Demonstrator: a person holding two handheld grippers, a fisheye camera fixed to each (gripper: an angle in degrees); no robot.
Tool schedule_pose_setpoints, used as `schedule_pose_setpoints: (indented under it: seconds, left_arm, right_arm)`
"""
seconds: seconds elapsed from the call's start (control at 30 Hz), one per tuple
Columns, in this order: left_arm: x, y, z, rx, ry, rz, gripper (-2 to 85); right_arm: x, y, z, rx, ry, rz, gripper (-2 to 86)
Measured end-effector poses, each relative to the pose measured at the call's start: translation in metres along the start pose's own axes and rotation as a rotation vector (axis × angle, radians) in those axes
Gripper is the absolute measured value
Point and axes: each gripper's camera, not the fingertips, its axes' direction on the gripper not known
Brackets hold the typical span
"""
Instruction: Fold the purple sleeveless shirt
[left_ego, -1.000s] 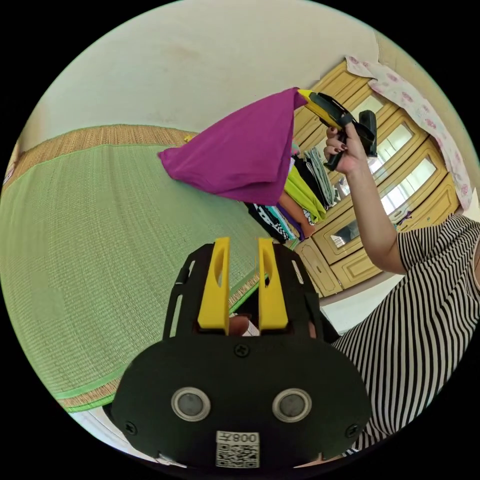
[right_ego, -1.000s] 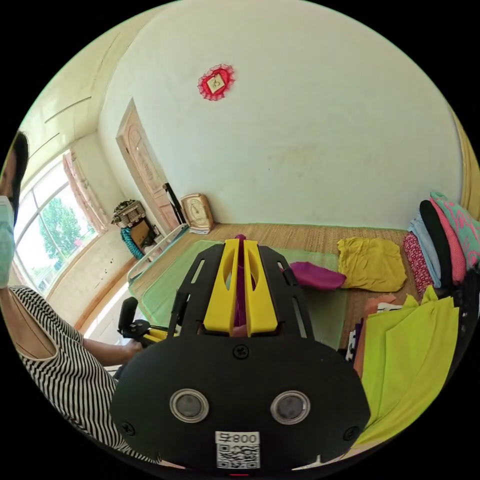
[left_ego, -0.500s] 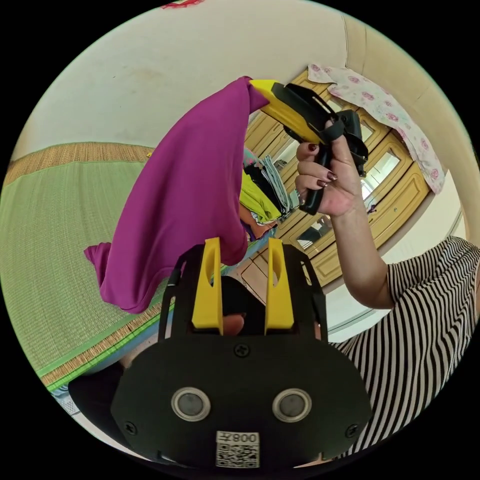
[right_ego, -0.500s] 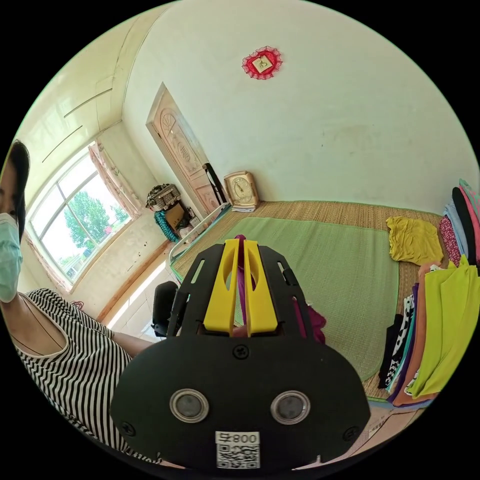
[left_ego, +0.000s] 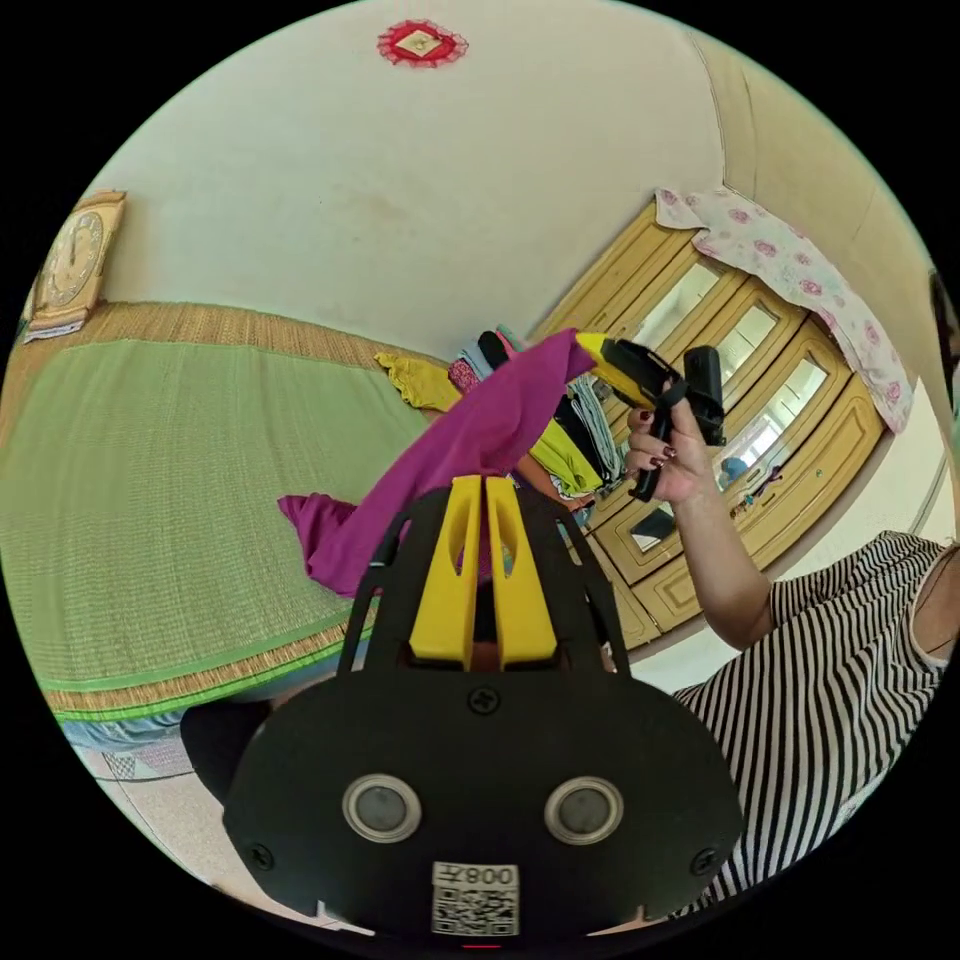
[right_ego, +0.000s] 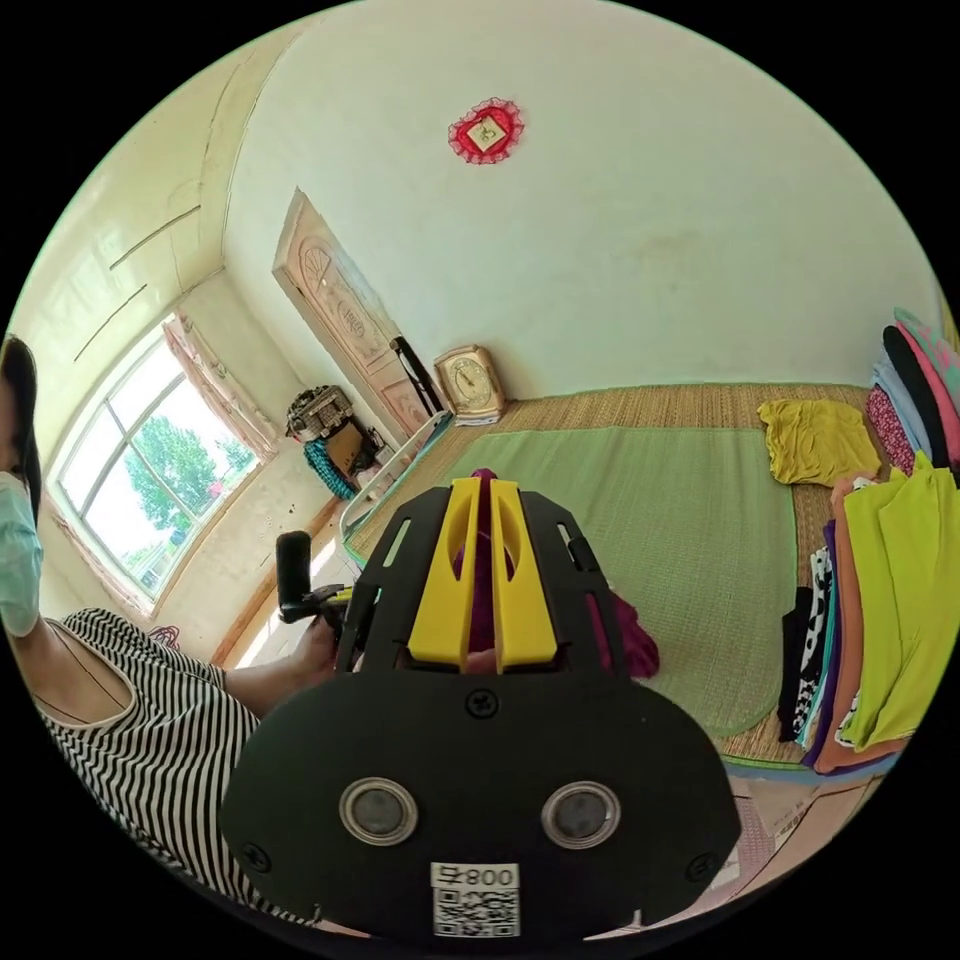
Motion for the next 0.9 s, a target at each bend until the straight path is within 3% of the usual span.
schedule_pose_setpoints:
  seconds: [0.17, 0.47, 0.73, 0.9]
  left_arm:
    - [-0.008, -0.018, -0.078, 0.099, -0.082, 0.017, 0.4]
    - [0.014, -0.067, -0.118, 0.109, -0.148, 0.151, 0.3]
    - [-0.014, -0.080, -0.159, 0.174, -0.253, 0.061, 0.5]
    - [-0.041, -0.075, -0.194, 0.194, -0.385, -0.002, 0.4]
  right_arm:
    - [0.039, 0.009, 0.006, -0.032, -0.028, 0.088, 1.3]
    - [0.072, 0.016, 0.019, -0.109, -0.146, 0.136, 1.0]
    - [0.101, 0.041, 0.039, -0.151, -0.077, 0.213, 0.4]
    - [0.119, 0.078, 0.105, -0.351, 0.012, 0.280, 2.1]
